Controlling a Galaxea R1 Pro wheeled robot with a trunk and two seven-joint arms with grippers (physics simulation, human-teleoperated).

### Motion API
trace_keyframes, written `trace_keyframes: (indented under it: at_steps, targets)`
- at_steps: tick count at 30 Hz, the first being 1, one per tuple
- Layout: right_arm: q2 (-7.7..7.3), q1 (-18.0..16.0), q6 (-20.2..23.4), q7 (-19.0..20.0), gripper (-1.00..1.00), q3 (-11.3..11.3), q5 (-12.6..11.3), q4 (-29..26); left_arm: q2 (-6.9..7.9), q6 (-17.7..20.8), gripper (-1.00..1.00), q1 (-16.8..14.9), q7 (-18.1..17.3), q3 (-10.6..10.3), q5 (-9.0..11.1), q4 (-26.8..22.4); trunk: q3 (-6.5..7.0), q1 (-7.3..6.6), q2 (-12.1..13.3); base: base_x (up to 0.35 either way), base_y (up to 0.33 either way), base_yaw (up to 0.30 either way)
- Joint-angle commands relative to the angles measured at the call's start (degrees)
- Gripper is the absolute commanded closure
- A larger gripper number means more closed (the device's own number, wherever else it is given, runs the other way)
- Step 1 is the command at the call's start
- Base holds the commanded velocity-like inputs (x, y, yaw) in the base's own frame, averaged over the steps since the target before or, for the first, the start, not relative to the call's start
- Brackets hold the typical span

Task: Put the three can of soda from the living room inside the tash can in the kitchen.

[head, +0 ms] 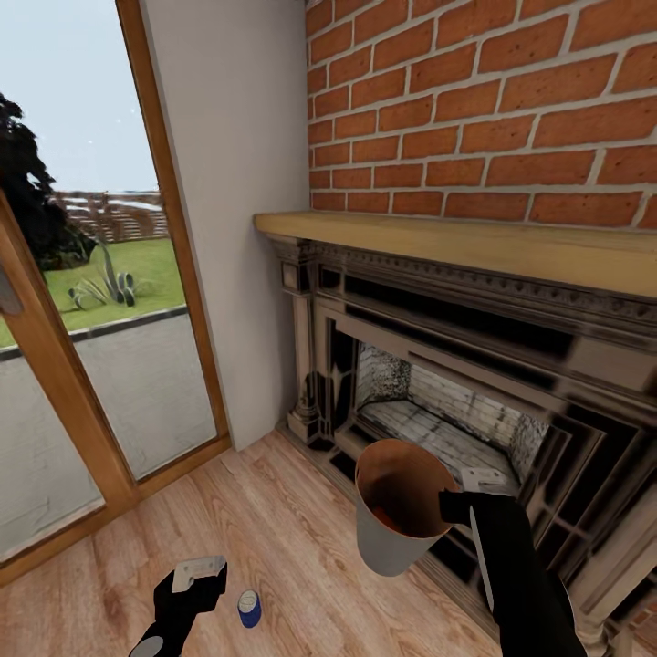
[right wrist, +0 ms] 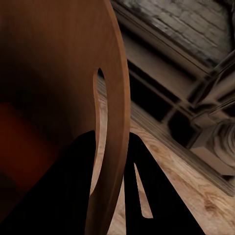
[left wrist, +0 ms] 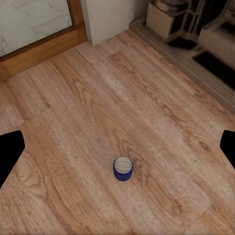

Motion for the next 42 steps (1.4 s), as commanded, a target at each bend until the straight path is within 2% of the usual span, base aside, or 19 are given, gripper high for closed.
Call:
trace_keyframes:
  at_steps: [1,15,42]
  targets:
    - [0.01,0.0,0.0,0.2,1.0,0.0,-0.9,0.0,-0.01,0.0,-1.0,0.0,0.0,0.0,0.0,0.0,0.01,0.0,0.0,0.0,0.0,0.0]
    - [0.01,0.0,0.1,0.3,1.0,0.0,-1.0,0.0,-0.02,0.1,-1.0,0.0,0.0,0.0,0.0,0.1,-2.45,2.85,-5.2,0.0,0.0,0.0]
    - [0.01,0.0,0.1,0.3,1.0,0.0,-0.9,0.0,-0.03,0.0,-1.0,0.0,0.0,0.0,-0.1,0.1,-9.58,8.78,-16.0,0.0,0.0,0.0]
